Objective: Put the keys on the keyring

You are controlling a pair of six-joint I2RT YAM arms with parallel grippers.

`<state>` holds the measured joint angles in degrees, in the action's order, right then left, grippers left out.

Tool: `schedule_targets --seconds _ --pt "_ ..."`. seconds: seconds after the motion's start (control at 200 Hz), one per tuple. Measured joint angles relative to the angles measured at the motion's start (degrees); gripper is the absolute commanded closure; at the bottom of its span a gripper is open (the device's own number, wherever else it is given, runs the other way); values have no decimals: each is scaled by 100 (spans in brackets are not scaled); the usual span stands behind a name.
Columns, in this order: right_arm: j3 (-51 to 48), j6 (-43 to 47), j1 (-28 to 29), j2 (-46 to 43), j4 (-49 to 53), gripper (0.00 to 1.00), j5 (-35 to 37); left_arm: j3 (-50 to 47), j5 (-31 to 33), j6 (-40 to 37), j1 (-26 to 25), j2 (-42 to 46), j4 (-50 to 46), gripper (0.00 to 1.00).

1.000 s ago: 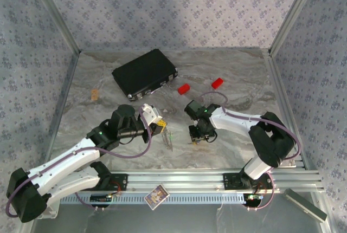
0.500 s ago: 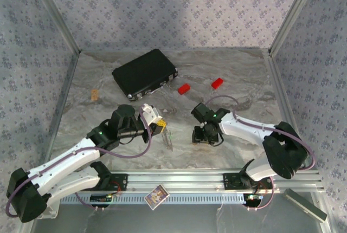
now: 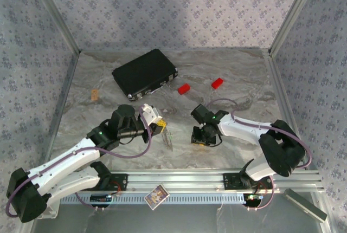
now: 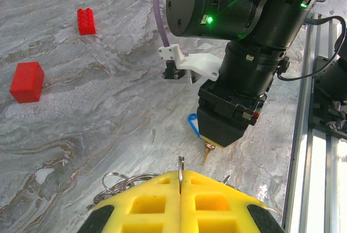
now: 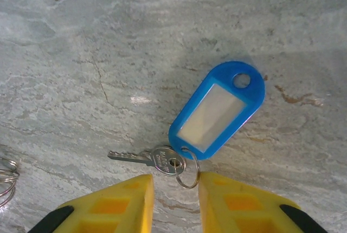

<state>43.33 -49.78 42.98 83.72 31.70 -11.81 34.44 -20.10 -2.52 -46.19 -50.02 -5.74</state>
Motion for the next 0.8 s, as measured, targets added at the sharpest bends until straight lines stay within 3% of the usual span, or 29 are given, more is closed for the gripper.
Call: schedule_targets --seconds 0.8 --pt "-2 9 -33 111 -9 87 153 0 -2 -7 0 0 0 100"
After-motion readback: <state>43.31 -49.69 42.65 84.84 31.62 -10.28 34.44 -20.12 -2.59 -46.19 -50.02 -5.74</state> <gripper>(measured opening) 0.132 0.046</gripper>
